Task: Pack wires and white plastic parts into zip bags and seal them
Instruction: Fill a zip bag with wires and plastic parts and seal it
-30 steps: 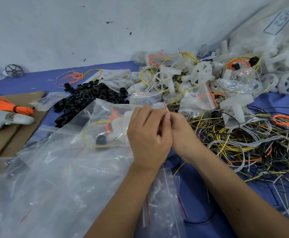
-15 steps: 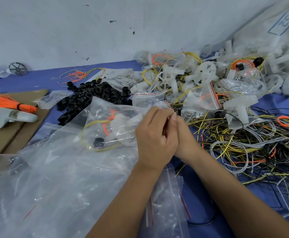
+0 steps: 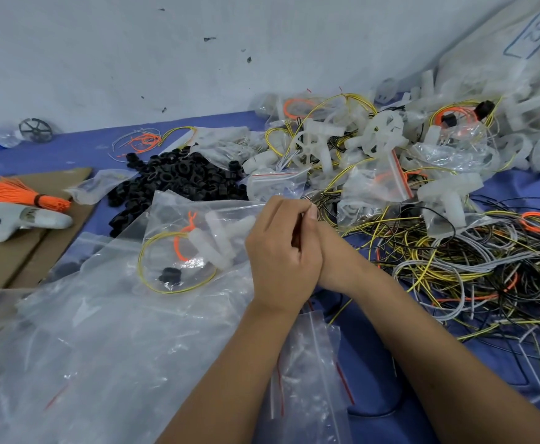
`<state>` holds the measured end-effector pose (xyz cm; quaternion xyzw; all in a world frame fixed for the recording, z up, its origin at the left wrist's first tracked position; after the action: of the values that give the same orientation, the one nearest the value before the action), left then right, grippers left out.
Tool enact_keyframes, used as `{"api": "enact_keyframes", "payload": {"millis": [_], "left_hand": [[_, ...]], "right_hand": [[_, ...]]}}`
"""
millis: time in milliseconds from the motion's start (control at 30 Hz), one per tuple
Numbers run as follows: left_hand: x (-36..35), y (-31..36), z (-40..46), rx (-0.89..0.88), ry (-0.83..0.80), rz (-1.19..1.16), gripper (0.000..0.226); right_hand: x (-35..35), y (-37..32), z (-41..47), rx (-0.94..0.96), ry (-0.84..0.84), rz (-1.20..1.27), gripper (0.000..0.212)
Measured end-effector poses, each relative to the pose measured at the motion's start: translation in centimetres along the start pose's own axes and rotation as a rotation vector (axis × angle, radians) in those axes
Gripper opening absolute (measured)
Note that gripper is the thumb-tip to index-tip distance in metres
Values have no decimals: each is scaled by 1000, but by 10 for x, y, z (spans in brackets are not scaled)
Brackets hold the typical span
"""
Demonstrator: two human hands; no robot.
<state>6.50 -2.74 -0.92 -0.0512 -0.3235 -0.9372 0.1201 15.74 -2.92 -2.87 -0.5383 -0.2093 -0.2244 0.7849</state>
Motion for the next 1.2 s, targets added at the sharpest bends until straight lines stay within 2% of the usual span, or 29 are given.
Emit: {"api": "enact_keyframes", "payload": {"millis": [100,300,433,500,567,633,700,767,833,900,933,1033,1100,1167,1200], "left_hand": [[-1,-1,-1,10,-7,3,11],[2,-6,-1,30,26,44,13],[3,-12,0,95,57,44,11],[6,-21,1,212,102,5,12],[9,-35,1,383,171,-33,15],[9,-46,0,514,201,-39,17],[6,-49,-1,545,166,-12,16],[4,-48,-1,533,126,43,14],[3,-49,-1,523,90,109,13],[3,-50,-1,544,39,178,11],[2,-51,-1,565,2,218,10],[-1,-52,-1,589,-124,339,5],[-3,-51,-2,586,-176,384,1],[-4,-50,-3,579,-192,406,3],[-4,-50,-3,577,-194,414,3]], "right_hand": [[-1,-2,1,40,-15,-104,48],[-7,-8,2,96,-21,-71,52],[-13,-5,-1,63,9,-29,26],[-9,-1,-1,59,52,-99,23],[2,5,0,-24,164,-158,30],[20,7,-2,-93,400,-201,31],[36,2,-3,-106,630,-247,27],[44,-10,5,-39,729,-332,27],[44,-17,24,7,649,-464,48],[37,-12,45,-56,465,-616,75],[34,-9,53,-84,385,-711,77],[22,4,69,-130,133,-953,50],[21,12,75,-153,-10,-997,31],[33,10,74,-188,58,-813,12],[41,9,71,-210,143,-688,15]]}}
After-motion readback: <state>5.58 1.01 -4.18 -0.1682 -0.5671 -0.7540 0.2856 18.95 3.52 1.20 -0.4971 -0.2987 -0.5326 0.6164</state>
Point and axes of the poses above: each hand's wrist, its own z-axis towards the middle knuckle, its own x-axis out of the back of the hand, y = z × x, the point moved 5 cm from there along z, towards the middle knuckle, and after that the axes turned 2 degrees about x, right-handed, at the moved point
